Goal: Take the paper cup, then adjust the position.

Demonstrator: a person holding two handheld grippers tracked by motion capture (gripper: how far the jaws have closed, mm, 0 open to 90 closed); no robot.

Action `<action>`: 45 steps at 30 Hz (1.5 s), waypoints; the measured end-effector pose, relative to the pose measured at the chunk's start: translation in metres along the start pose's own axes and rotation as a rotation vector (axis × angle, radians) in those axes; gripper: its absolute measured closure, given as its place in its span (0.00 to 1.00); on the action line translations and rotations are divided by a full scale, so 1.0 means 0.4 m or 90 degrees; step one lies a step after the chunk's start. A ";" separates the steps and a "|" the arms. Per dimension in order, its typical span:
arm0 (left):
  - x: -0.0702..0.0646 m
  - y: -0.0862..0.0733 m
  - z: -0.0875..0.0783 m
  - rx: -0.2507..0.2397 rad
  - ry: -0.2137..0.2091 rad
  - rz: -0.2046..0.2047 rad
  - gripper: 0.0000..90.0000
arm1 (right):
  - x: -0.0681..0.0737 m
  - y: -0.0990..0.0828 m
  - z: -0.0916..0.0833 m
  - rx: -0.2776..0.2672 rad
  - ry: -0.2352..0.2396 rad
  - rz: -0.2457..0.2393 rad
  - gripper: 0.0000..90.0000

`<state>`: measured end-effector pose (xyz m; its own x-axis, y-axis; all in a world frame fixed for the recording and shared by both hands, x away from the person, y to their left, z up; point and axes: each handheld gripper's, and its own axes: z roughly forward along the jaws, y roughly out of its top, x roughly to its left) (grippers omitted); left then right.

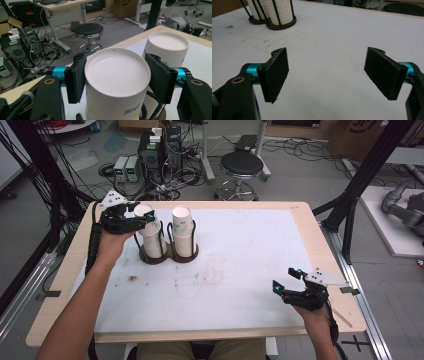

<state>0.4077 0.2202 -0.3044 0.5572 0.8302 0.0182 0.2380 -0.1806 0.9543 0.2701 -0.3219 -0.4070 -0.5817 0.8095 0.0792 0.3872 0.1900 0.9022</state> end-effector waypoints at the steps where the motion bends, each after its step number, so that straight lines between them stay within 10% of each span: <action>1: 0.001 0.005 -0.005 -0.002 0.000 -0.002 0.41 | 0.000 0.000 0.000 -0.001 0.000 0.000 0.23; 8: -0.005 0.036 -0.054 -0.036 -0.008 0.002 0.41 | 0.002 0.001 0.001 -0.001 0.000 0.000 0.23; 21: -0.062 0.007 -0.134 -0.076 -0.101 -0.009 0.41 | 0.011 0.010 0.017 -0.001 0.012 -0.001 0.23; 45: -0.179 -0.090 -0.124 -0.078 -0.255 -0.011 0.41 | 0.044 0.026 0.043 -0.003 0.067 -0.013 0.23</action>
<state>0.3197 0.1935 -0.3254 0.8246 0.5581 -0.0930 0.1679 -0.0843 0.9822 0.2764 -0.2961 -0.4035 -0.6615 0.7426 0.1047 0.3712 0.2029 0.9061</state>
